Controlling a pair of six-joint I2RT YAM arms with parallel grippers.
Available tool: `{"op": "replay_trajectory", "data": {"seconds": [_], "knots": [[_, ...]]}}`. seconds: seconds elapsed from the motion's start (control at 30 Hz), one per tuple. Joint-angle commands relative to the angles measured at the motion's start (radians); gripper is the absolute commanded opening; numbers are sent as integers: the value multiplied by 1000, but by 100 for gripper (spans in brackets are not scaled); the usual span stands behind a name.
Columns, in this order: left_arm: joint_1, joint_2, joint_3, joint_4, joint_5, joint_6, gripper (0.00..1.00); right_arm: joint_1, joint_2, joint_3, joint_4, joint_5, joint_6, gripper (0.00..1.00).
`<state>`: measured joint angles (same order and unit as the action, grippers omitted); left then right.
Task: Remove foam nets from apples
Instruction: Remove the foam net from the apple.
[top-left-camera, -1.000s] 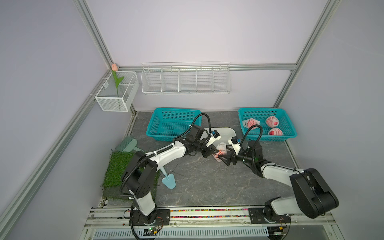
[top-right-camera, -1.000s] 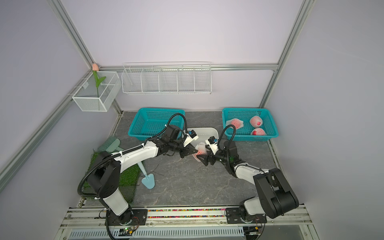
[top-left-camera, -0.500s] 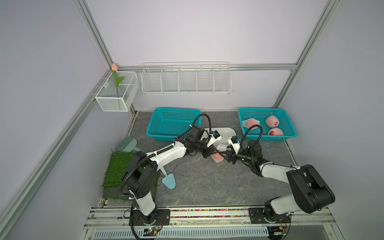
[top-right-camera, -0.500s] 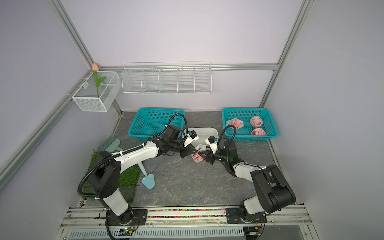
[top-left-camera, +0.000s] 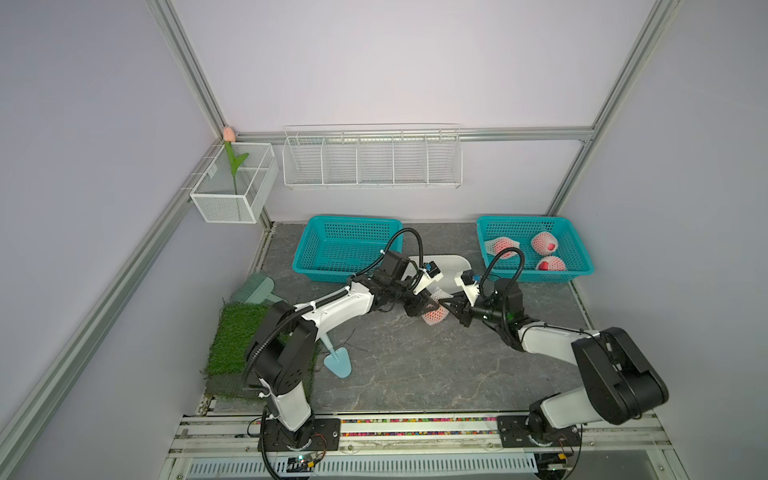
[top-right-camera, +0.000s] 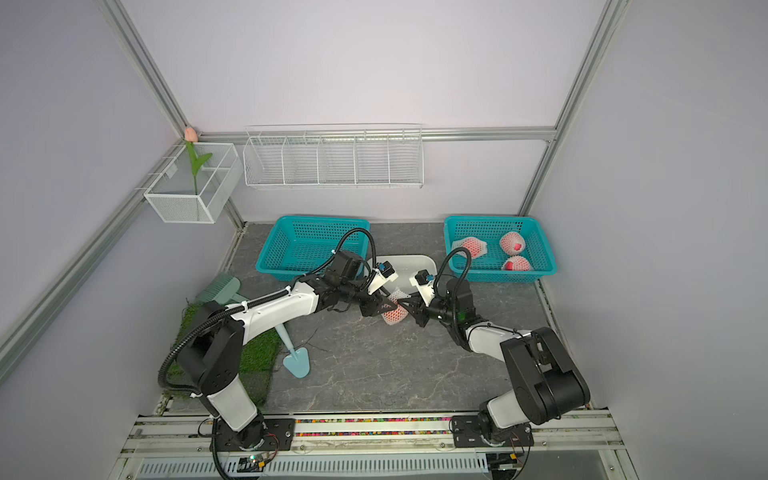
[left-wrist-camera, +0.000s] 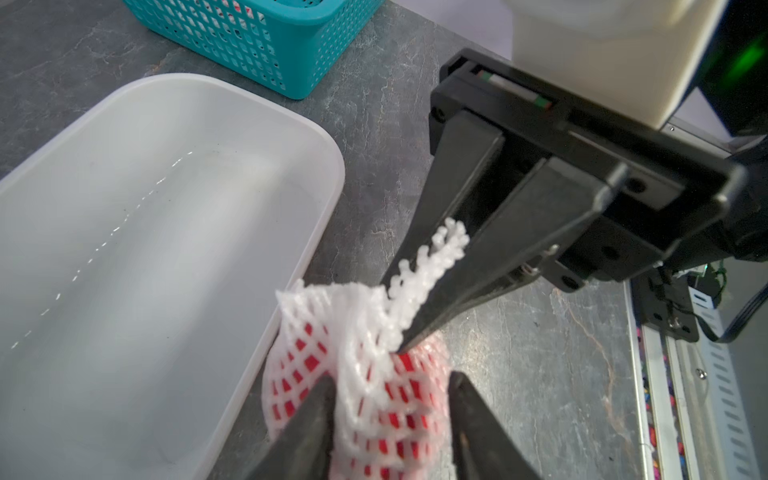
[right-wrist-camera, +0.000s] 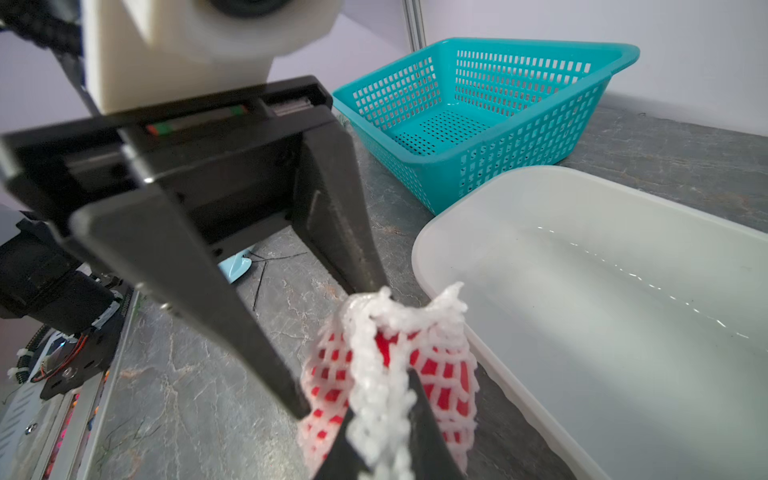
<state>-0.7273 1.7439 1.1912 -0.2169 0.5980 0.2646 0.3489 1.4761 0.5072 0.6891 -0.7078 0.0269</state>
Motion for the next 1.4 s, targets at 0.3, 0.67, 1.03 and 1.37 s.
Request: {"op": "replay_trajectory", "data": {"seconds": [0.3,0.67,1.03,1.37], "knots": [[-6,54,37,18,23,22,69,34,-57,69,-147,-2,-101,7],[-6,83,59,19,51,32,54,61,-82,112,-253,6,-165,7],[-6,71,54,39,79,10,22,61,-64,106,-229,30,-135,25],[-6,82,53,36,58,15,6,31,-85,95,-252,42,-96,88]]}}
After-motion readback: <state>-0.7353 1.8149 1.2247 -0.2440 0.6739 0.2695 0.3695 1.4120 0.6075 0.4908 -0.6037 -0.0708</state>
